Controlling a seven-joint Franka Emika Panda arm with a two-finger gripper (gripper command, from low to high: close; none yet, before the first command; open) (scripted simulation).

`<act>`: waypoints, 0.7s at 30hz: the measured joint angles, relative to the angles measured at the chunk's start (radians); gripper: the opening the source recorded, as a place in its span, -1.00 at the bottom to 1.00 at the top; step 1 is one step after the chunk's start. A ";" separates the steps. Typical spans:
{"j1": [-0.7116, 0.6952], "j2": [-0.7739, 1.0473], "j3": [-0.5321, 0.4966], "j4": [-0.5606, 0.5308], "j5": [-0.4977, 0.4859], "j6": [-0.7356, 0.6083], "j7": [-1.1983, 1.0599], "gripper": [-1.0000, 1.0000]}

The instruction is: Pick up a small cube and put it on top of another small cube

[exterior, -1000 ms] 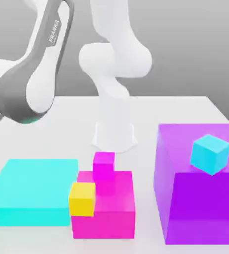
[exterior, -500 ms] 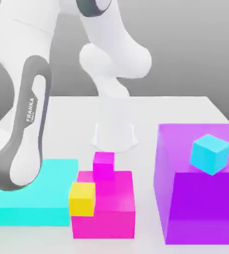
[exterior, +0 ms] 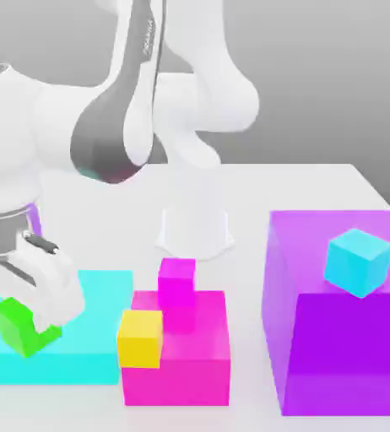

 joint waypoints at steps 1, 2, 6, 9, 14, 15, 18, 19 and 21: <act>0.013 -0.037 0.004 -0.026 -0.007 -0.010 -0.009 -1.00; 0.021 -0.073 0.009 -0.052 -0.013 -0.020 -0.017 -1.00; 0.048 -0.218 0.036 -0.156 -0.029 -0.061 -0.059 -1.00; 0.073 -0.327 0.059 -0.234 -0.033 -0.092 -0.096 -1.00; 0.121 -0.507 0.091 -0.364 -0.032 -0.143 -0.164 -1.00; 0.132 -0.544 0.097 -0.390 -0.030 -0.153 -0.178 -1.00; 0.154 -0.595 0.110 -0.457 -0.027 -0.138 -0.210 -1.00; 0.154 -0.577 0.113 -0.472 -0.025 -0.105 -0.214 -1.00; 0.154 -0.525 0.116 -0.499 -0.024 -0.026 -0.217 -1.00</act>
